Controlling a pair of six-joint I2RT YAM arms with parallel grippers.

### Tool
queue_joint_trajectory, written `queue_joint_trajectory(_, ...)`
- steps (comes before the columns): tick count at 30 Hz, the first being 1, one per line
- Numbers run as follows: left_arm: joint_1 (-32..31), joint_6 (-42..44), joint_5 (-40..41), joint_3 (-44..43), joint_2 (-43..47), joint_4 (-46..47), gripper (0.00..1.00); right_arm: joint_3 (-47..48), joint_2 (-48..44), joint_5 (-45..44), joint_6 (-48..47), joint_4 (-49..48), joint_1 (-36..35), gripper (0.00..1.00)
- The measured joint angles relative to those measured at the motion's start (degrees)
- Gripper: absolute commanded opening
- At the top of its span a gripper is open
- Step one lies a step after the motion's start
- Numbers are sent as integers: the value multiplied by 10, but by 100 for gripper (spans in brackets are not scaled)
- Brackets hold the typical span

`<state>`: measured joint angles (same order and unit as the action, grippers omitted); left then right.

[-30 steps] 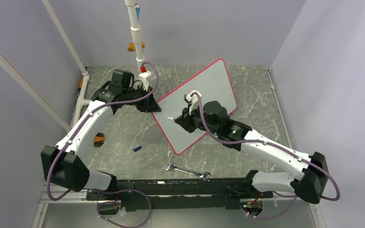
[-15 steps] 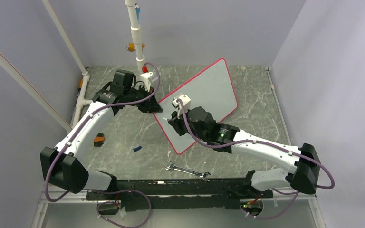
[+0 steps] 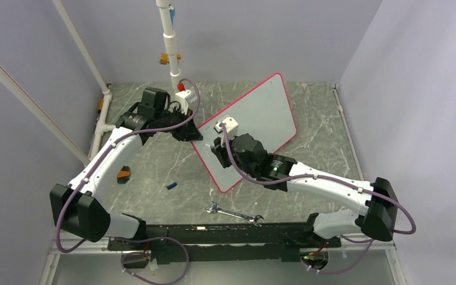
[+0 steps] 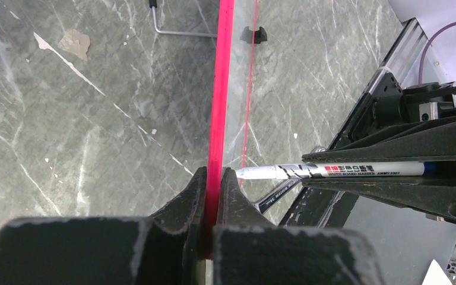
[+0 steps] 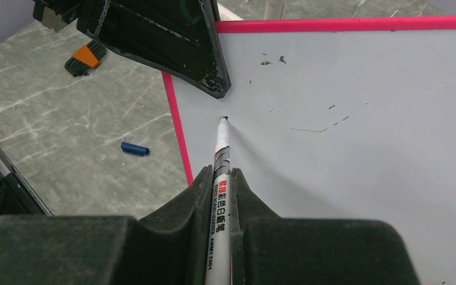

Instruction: Write a sentence on the whiteboard

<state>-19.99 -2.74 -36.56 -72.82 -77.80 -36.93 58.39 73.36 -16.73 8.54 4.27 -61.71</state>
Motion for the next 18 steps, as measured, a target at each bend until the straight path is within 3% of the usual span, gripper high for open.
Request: queue_joint_trajectory(18,-1,0,0,0,1,-1,0,-24,-10,-10,15,5,-10,0)
